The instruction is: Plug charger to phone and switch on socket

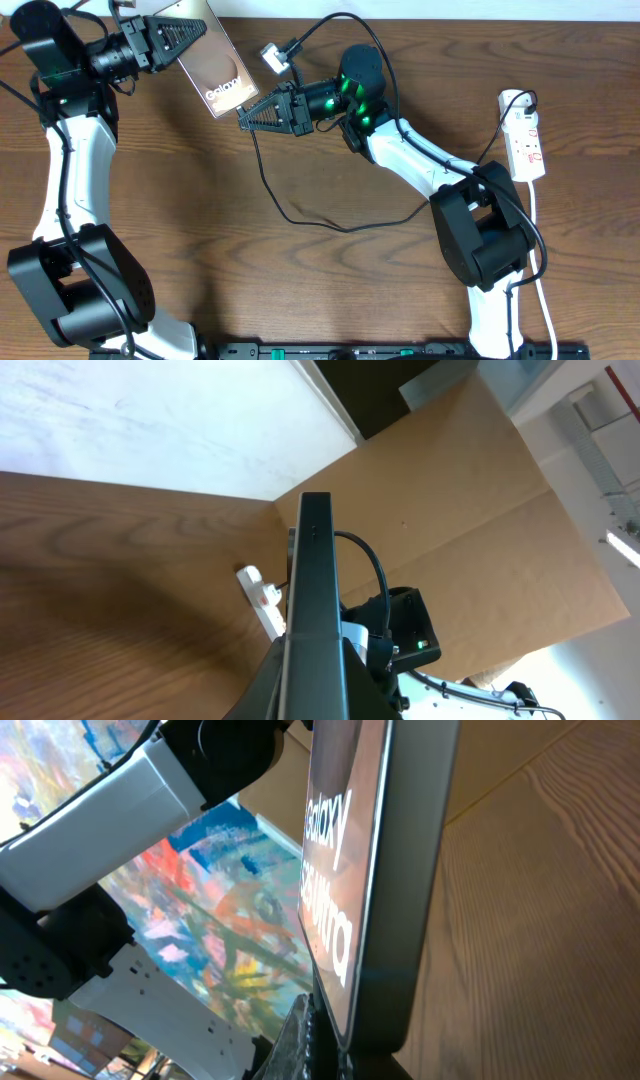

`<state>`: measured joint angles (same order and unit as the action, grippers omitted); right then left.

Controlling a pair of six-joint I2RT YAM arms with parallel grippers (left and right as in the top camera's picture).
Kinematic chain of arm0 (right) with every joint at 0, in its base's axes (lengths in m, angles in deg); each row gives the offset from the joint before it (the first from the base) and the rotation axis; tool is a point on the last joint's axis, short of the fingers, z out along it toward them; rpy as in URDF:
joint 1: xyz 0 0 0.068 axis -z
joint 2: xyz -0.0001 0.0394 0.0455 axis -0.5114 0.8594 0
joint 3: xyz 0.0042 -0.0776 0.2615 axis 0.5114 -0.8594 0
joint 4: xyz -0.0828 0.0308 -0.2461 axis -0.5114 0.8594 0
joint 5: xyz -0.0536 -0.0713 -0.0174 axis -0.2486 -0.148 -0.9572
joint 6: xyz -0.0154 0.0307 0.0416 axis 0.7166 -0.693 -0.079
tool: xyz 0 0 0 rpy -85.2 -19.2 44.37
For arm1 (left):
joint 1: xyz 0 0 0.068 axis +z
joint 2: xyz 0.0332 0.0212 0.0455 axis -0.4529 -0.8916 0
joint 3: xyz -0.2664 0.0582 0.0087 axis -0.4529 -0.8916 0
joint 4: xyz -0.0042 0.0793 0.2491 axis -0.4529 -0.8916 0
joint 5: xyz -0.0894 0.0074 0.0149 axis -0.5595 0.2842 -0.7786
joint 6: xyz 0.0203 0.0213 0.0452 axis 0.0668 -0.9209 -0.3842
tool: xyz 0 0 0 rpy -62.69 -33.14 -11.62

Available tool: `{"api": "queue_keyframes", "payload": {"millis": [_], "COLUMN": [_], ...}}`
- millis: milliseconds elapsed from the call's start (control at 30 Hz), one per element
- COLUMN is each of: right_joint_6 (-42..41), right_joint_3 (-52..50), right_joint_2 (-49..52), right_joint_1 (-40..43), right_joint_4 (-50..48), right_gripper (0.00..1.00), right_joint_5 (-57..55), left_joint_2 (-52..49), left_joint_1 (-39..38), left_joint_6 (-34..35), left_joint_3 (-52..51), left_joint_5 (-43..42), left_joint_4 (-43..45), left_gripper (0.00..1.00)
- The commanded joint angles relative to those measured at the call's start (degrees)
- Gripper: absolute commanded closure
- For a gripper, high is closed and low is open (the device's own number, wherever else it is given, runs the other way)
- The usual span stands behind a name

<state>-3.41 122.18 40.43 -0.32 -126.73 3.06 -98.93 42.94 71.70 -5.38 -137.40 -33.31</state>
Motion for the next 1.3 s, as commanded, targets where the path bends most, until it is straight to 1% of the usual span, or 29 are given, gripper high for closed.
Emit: {"api": "queue_keyframes", "payload": {"millis": [0,667,733,800,867,1100,1133,1267], "right_joint_6": [0.31,0.28,0.28,0.28,0.28,0.28,0.28,0.31], "right_joint_3": [0.83,0.83,0.83,0.83,0.83,0.83,0.83,0.83], "right_joint_2": [-0.09,-0.09,-0.09,-0.09,-0.09,-0.09,-0.09,-0.09], "right_joint_1": [0.0,0.0,0.0,0.0,0.0,0.0,0.0,0.07], "right_joint_4": [-1.05,-1.03,-1.03,-1.03,-1.03,-1.03,-1.03,-1.03], "right_gripper": [0.99,0.95,0.92,0.86,0.71,0.08,0.01,0.01], "right_joint_5": [-9.09,-10.08,-10.05,-10.05,-10.03,-10.01,-10.01,-10.01], "left_joint_2": [1.36,1.36,1.36,1.36,1.36,1.36,1.36,1.36], "left_joint_1": [-1.36,-1.36,-1.36,-1.36,-1.31,-1.29,-1.29,-1.05], "left_joint_6": [-1.42,-1.84,-1.84,-1.84,-1.84,-1.84,-1.84,-1.84], "left_joint_3": [-0.57,-0.57,-0.57,-0.57,-0.57,-0.57,-0.57,-0.57], "left_joint_5": [-4.96,-4.94,-4.94,-4.94,-4.94,-4.94,-4.94,-4.94], "left_joint_4": [-0.17,-0.17,-0.17,-0.17,-0.17,-0.17,-0.17,-0.17], "left_gripper": [0.93,0.93,0.93,0.92,0.93,0.93,0.92,0.92]}}
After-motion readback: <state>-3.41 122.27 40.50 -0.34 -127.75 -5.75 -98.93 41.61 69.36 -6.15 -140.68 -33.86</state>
